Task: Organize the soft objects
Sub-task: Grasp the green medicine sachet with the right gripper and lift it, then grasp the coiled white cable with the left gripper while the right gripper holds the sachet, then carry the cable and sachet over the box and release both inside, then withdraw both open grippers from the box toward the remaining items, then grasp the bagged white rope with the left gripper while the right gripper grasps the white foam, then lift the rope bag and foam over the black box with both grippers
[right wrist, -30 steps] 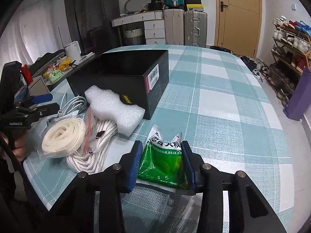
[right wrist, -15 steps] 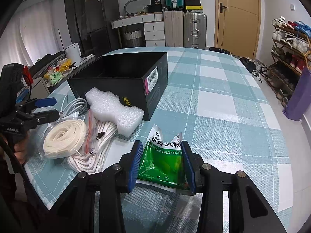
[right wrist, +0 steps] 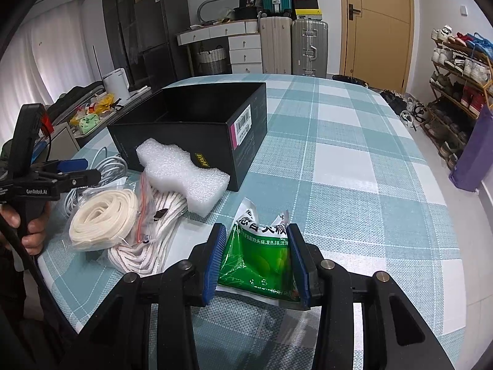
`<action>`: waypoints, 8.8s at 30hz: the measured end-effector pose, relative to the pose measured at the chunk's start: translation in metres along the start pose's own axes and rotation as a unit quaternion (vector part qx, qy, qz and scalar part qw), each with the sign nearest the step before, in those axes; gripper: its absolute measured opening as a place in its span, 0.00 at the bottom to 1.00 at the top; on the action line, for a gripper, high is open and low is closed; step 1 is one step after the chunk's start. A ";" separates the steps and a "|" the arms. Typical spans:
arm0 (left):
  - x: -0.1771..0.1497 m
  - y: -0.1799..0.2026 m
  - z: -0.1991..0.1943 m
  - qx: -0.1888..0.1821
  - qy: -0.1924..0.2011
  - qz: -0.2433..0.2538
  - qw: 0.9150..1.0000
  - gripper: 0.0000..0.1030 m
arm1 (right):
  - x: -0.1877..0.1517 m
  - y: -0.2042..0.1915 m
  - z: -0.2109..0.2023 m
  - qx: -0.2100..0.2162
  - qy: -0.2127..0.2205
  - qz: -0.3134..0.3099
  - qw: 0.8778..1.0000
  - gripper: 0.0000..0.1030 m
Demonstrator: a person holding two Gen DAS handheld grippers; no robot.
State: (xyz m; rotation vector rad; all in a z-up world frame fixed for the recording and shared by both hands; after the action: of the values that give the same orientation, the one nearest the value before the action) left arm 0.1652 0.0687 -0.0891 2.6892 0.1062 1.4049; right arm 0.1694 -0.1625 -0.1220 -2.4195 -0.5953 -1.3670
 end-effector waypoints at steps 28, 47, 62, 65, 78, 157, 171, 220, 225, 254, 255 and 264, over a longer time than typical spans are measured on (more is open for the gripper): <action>0.007 0.014 -0.027 -0.022 0.033 0.020 0.999 0.42 | 0.013 -0.011 -0.006 0.013 0.029 -0.006 0.999 0.39; 0.060 0.028 -0.050 -0.013 0.111 0.019 0.994 0.42 | 0.050 -0.038 -0.031 0.039 0.096 -0.015 0.994 0.39; 0.089 0.051 -0.035 -0.023 0.125 0.028 0.992 0.43 | 0.079 -0.057 -0.028 0.061 0.124 -0.021 0.990 0.39; 0.093 0.054 -0.029 -0.024 0.125 0.027 0.992 0.43 | 0.085 -0.058 -0.024 0.065 0.126 -0.022 0.990 0.39; 0.101 0.069 0.005 -0.037 0.100 0.033 0.994 0.43 | 0.103 -0.061 0.001 0.081 0.121 -0.019 0.989 0.39; 0.055 0.064 -0.023 -0.036 0.093 0.050 0.994 0.97 | 0.066 -0.037 -0.005 0.035 0.099 -0.002 0.994 0.99; 0.035 0.079 -0.025 -0.063 0.069 0.068 0.993 0.97 | 0.056 -0.040 -0.003 0.038 0.088 0.006 0.995 0.99; -0.013 0.137 -0.036 -0.198 -0.006 0.145 0.969 0.38 | 0.048 -0.036 0.005 0.047 0.071 0.019 0.996 0.99; -0.007 0.131 -0.039 -0.196 -0.002 0.138 0.971 0.37 | 0.047 -0.038 0.006 0.051 0.068 0.023 0.996 0.99; -0.014 0.131 -0.037 -0.195 -0.011 0.153 0.969 0.37 | 0.033 -0.056 0.045 0.088 0.004 0.090 0.992 0.70; -0.014 0.131 -0.038 -0.196 -0.010 0.155 0.968 0.37 | 0.033 -0.056 0.044 0.089 0.006 0.088 0.992 0.70; -0.015 0.133 -0.040 -0.198 -0.011 0.161 0.967 0.37 | 0.040 -0.051 0.033 0.090 0.027 0.085 0.992 0.70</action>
State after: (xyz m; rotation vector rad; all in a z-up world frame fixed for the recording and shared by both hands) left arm 0.1253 -0.0621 -0.0615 2.4554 -0.5769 1.2976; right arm 0.1870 -0.0949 -0.1007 -2.2273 -0.4647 -1.2470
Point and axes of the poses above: each gripper's, at about its wrist camera, not at the fingertips, and z roughly the way its jaws point, y to its right, x to its top, the point moved 9 cm from there along z, roughly the way its jaws point, and after that the axes turned 15 degrees about y, right-handed, at the moved point
